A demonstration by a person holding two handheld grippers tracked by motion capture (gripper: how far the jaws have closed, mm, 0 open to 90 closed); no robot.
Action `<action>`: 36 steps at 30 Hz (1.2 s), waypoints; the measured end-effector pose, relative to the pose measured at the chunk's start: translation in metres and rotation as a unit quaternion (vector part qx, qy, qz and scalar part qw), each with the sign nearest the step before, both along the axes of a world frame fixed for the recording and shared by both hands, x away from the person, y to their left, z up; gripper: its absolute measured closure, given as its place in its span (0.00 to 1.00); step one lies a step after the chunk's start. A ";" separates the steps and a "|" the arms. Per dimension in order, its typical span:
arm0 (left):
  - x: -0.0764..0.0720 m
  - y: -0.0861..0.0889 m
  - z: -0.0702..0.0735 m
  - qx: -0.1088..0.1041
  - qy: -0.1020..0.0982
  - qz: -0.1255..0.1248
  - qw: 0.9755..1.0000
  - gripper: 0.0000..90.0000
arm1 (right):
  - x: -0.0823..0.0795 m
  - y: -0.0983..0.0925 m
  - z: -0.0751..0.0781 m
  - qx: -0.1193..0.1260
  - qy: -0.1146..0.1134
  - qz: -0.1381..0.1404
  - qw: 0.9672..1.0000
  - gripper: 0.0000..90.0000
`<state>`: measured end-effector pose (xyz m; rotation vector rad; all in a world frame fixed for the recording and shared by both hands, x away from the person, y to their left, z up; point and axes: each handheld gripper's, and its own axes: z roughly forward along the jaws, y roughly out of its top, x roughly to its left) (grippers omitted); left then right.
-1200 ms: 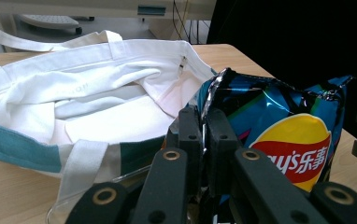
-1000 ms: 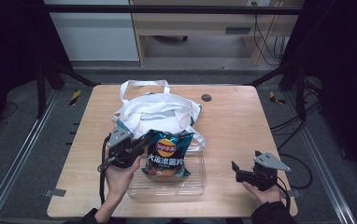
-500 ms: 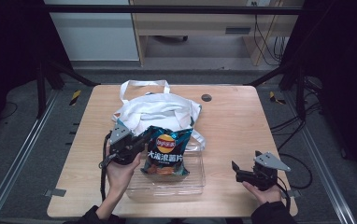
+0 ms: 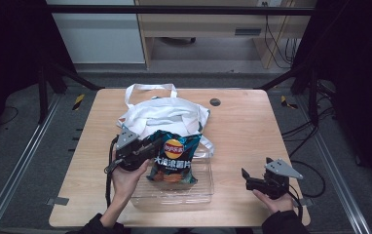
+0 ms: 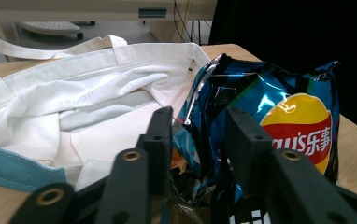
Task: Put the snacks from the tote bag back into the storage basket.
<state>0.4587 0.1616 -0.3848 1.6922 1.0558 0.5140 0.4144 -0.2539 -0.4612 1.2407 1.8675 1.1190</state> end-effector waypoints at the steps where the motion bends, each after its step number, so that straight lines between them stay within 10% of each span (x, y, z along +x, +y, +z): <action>1: 0.000 0.000 0.000 0.002 -0.001 0.001 1.000 0.64 | 0.000 0.000 0.000 0.000 0.000 0.000 1.000 0.05; 36: -0.015 0.017 0.012 0.013 -0.033 -0.030 0.999 0.48 | -0.001 0.000 0.001 0.003 -0.002 0.000 1.000 0.05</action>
